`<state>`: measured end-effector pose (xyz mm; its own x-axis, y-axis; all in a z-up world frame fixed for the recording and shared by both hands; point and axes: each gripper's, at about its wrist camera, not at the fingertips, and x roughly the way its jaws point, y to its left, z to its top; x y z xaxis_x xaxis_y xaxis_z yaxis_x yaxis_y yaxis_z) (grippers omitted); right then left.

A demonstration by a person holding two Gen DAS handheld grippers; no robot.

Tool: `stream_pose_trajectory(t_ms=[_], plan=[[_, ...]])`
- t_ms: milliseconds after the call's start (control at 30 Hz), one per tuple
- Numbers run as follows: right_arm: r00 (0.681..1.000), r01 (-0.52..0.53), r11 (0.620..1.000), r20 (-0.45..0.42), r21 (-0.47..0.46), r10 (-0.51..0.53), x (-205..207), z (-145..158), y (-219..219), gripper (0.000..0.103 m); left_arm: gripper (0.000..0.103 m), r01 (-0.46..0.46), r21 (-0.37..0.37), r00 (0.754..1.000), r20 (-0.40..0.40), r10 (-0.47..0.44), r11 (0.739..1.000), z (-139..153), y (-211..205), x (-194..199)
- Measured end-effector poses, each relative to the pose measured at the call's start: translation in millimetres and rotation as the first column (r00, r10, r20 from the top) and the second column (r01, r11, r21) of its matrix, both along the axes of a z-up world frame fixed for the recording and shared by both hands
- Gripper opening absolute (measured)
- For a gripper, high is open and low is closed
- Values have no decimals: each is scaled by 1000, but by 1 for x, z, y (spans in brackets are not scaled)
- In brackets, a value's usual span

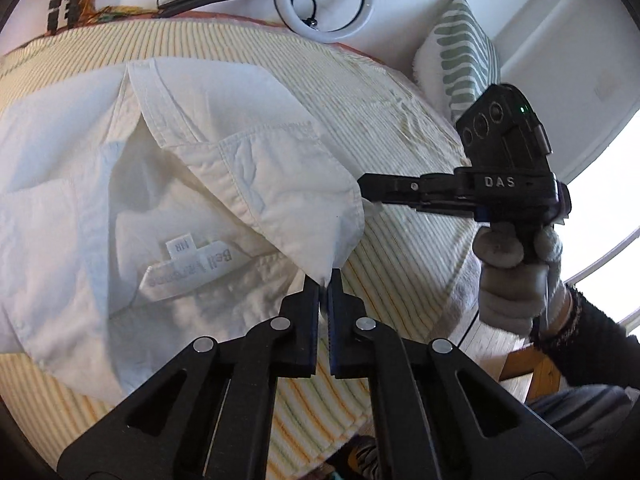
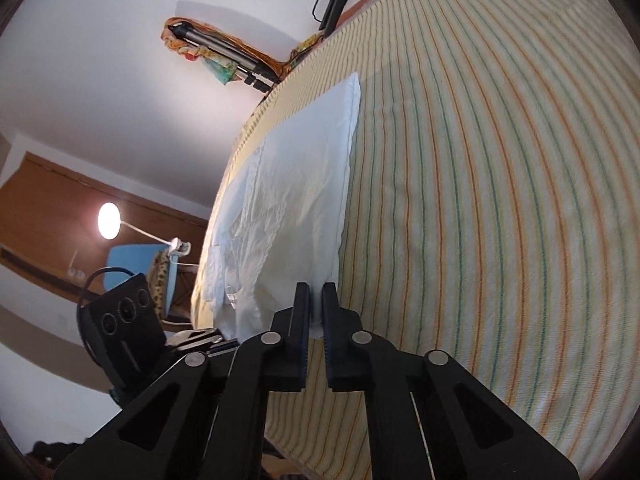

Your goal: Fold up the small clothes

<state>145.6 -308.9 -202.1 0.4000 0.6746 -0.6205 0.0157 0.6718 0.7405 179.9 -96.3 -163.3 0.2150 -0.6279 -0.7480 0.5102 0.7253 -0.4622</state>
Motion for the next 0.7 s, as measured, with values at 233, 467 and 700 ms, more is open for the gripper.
stream_pose_trajectory(t_ms=[233, 467, 700], plan=[[1000, -18, 979, 17, -204, 21, -5, 5, 11, 1, 1, -7, 18, 1000, -12, 7, 1000, -13, 3, -3], [994, -22, 928, 92, -373, 61, -13, 30, 15, 2, 15, 14, 39, 1000, 22, -15, 999, 0, 7, -19], [972, -64, 903, 178, -424, 152, -6, 60, 34, 3, 16, -78, 37, 992, 107, 74, 996, 44, 76, -26]])
